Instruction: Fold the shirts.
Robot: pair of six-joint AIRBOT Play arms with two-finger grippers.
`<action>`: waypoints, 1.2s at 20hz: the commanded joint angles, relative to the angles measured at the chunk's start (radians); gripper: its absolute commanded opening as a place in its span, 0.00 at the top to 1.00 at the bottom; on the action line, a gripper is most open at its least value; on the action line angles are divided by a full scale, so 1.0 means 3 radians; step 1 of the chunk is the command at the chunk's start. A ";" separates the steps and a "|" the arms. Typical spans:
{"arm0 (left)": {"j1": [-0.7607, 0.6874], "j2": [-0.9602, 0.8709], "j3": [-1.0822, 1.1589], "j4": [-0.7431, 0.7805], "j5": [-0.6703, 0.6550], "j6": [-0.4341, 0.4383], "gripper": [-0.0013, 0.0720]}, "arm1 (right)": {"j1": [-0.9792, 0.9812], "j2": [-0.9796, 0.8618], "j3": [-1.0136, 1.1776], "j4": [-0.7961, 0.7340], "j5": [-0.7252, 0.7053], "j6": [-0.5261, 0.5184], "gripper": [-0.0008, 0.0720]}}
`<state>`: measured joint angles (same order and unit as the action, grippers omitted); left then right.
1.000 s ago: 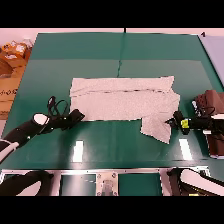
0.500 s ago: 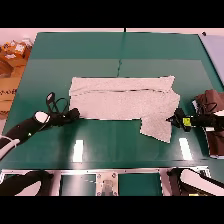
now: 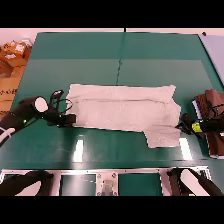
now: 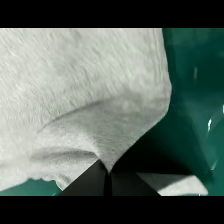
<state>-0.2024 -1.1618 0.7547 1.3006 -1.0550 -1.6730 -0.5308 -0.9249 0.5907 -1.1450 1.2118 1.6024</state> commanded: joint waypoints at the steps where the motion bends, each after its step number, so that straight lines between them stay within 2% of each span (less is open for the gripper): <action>1: 0.0000 -0.0011 0.0273 0.0214 -0.0284 0.0089 0.96 | 0.0067 0.0167 0.0064 0.0080 0.0083 0.0118 0.97; 5: 0.0000 -0.0233 0.0743 0.0183 -0.0173 0.0195 0.96 | 0.0327 -0.0097 0.0389 0.0427 -0.0206 0.0045 0.97; 12: 0.0001 -0.1138 0.1765 0.0205 -0.0150 0.0256 0.96 | 0.0375 -0.1334 0.1564 0.0590 -0.0436 0.0022 0.97; 15: 0.0000 -0.1592 0.2050 0.0188 -0.0108 0.0256 0.95 | 0.0490 -0.1882 0.1977 0.0857 -0.0643 -0.0252 0.97; 19: 0.0000 -0.1850 0.2185 0.0177 0.0305 0.0254 0.95 | 0.0633 -0.2558 0.2401 0.0997 -0.0848 -0.0464 0.96; 20: 0.0000 -0.1848 0.2201 0.0158 0.0417 0.0256 0.86 | 0.0640 -0.2673 0.2473 0.0998 -0.0848 -0.0477 0.88; 21: 0.0000 -0.1848 0.2238 0.0142 0.0502 0.0256 0.35 | 0.0640 -0.2754 0.2536 0.0996 -0.0848 -0.0487 0.74; 22: 0.0001 -0.1848 0.2286 0.0153 0.0565 0.0254 0.00 | 0.0621 -0.2786 0.2580 0.0985 -0.0847 -0.0562 0.57; 23: 0.0000 -0.1848 0.2366 0.0226 0.0600 0.0252 0.12 | 0.0568 -0.2782 0.2618 0.0987 -0.0825 -0.0684 0.44; 24: 0.0001 -0.1848 0.2466 0.0338 0.0582 0.0234 0.12 | 0.0495 -0.2781 0.2698 0.0985 -0.0687 -0.0806 0.37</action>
<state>-0.2024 -1.7042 1.4414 1.3582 -0.9314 -1.5967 -0.3595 -1.7168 1.3434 -0.8566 0.9760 1.4384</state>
